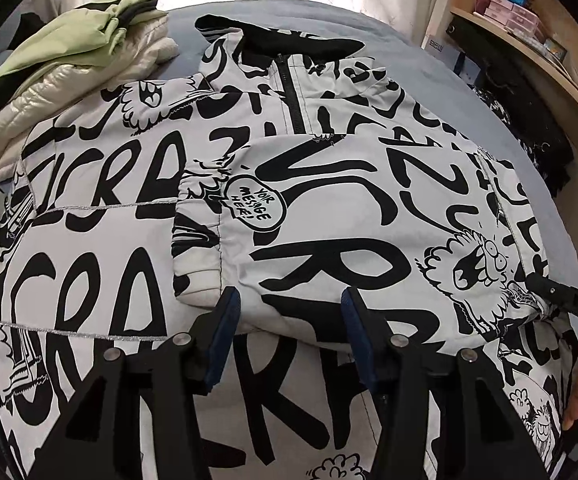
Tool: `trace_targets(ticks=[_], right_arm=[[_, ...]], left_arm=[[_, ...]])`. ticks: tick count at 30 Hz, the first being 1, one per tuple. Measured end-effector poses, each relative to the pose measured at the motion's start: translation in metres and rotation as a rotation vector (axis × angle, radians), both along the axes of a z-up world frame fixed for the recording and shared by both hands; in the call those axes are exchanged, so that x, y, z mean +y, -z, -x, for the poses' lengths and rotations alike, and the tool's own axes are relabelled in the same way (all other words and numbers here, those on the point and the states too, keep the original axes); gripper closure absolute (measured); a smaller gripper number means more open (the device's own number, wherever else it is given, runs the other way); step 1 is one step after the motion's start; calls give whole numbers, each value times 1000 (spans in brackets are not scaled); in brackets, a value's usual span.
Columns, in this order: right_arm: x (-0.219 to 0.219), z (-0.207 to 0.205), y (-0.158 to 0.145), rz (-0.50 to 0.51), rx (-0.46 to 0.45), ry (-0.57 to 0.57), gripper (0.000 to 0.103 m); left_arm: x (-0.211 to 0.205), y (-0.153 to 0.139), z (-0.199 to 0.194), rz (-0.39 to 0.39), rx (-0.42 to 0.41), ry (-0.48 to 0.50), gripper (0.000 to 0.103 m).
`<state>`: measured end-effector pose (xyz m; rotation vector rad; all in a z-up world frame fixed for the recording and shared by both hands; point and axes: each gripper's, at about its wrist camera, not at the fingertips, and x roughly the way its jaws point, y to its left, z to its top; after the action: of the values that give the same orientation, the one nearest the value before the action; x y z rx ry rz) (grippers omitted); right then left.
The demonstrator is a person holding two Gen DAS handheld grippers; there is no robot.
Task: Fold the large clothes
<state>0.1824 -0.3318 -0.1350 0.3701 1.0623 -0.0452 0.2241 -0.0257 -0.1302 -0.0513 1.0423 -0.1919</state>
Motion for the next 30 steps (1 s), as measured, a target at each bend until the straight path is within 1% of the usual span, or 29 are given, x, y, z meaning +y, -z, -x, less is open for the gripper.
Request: trace_targets(ticks=[6,10,11,14,16,21,24,30], right_arm=[[8,5,0,16,-13,14,61],[12,24,-10,-43,-36,46,60],[13,28,-12,-54,-42,47,60],[21,49,-19,-141,-47,40,60],[30,63,-23,-167,-47,30,60],[60,92,-33,-171,-45,-19,60],[82,104,-41,-149,-42,-58,60],[120,123,-63,-117,-76,-117,60]], left_arm=[[1,1,9,42,18,-33,52],[2,-11,25,44,6,-42,52],[2,-15,29,42,2,-40,52],[7,-29,48,43,-10,-37,52],[12,-38,61,47,-21,-37,52],[29,-63,98,31,-60,-42,52],[41,-73,117,22,-81,-48,52],[77,-92,151,29,-109,-77,52]])
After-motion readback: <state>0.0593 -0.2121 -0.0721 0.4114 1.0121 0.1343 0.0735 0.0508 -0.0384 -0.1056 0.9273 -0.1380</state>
